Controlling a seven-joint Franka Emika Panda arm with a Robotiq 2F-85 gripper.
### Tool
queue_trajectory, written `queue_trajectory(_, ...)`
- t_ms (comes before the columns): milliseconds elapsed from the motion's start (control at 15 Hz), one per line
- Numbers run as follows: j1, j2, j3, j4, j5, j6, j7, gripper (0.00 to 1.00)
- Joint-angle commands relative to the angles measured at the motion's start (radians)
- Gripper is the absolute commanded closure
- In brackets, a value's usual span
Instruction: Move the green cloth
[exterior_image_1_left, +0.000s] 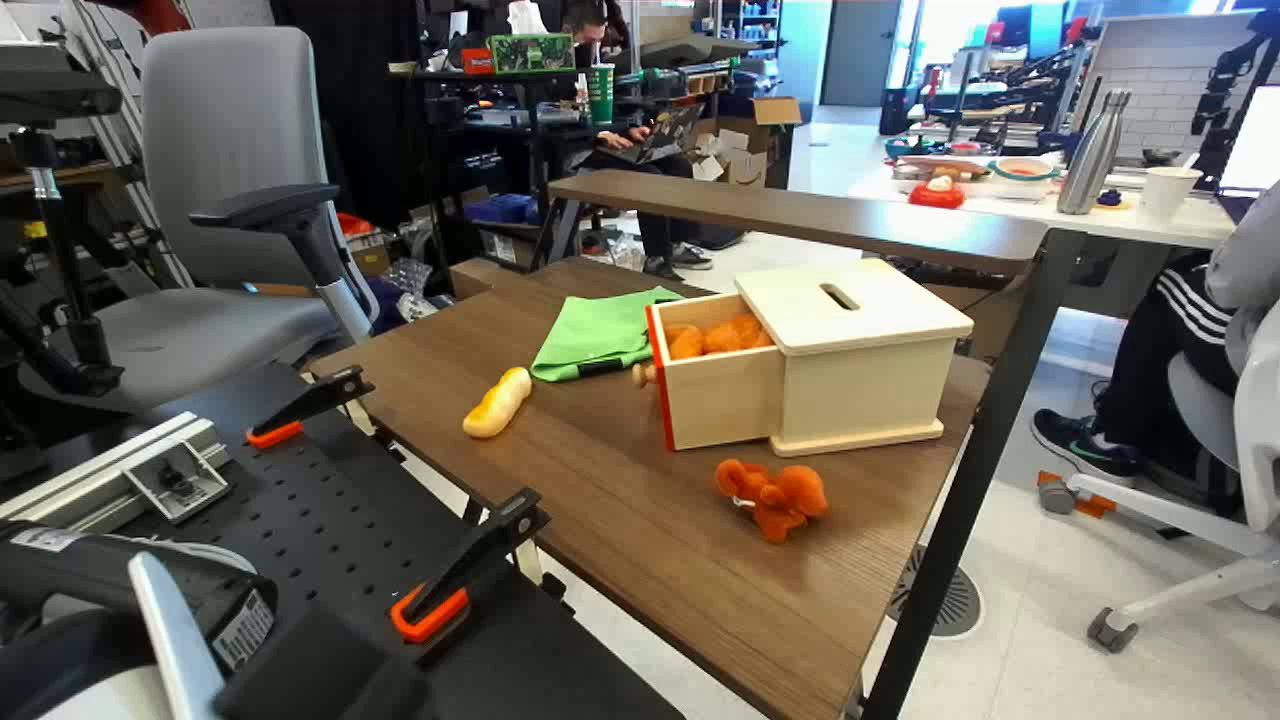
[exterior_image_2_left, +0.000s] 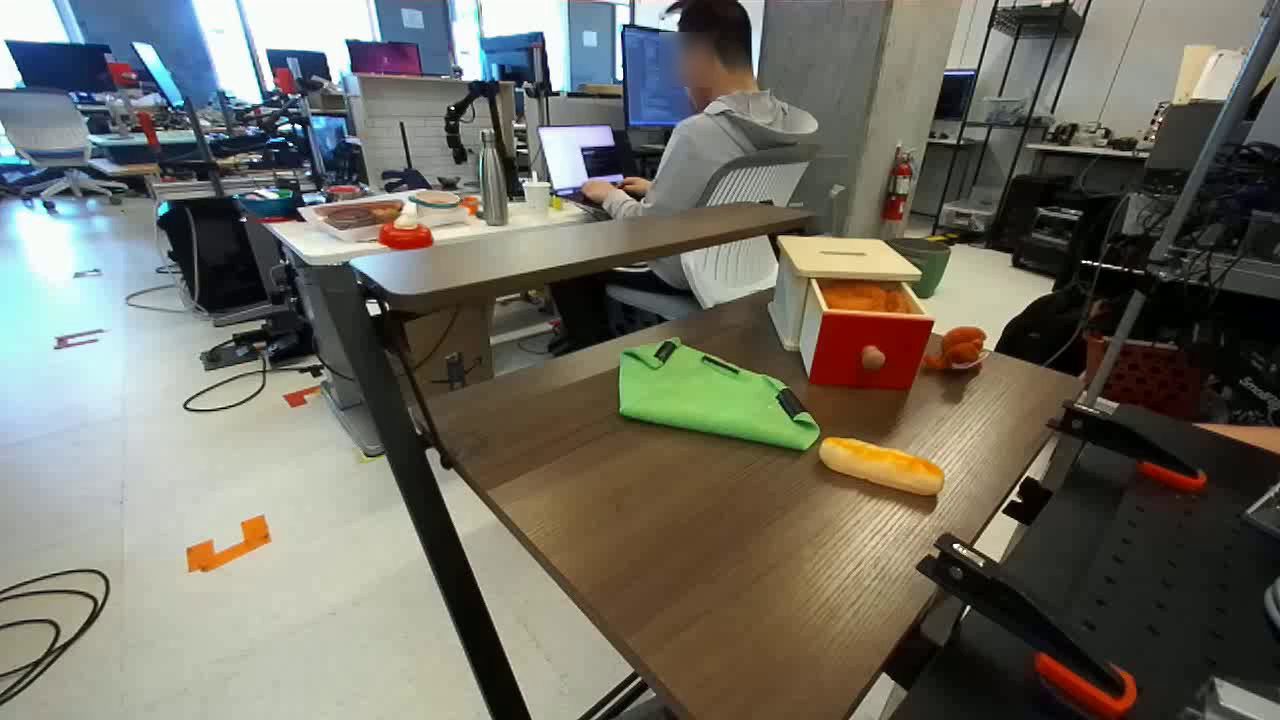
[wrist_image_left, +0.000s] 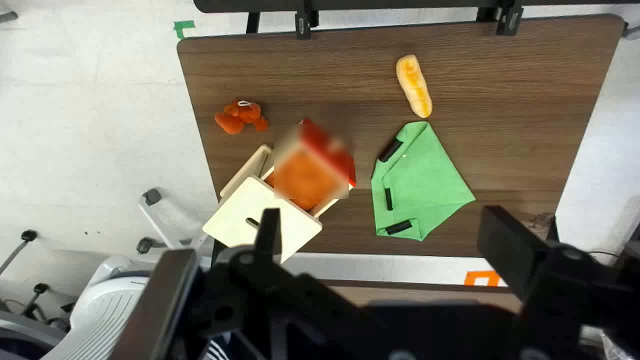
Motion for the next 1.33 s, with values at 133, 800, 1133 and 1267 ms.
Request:
queue_trajectory(133, 0.001, 0.000, 0.000, 0.005, 0.000, -0.002, 0.001, 0.00)
queue_trajectory(800, 0.112, 0.095, -0.046, -0.053, 0.062, 0.139, -0.155, 0.00)
queue_trajectory(1133, 0.192, 0.254, -0.074, -0.053, 0.115, 0.293, -0.286, 0.00)
queue_trajectory(1267, 0.206, 0.342, -0.085, -0.027, 0.128, 0.349, -0.321, 0.00)
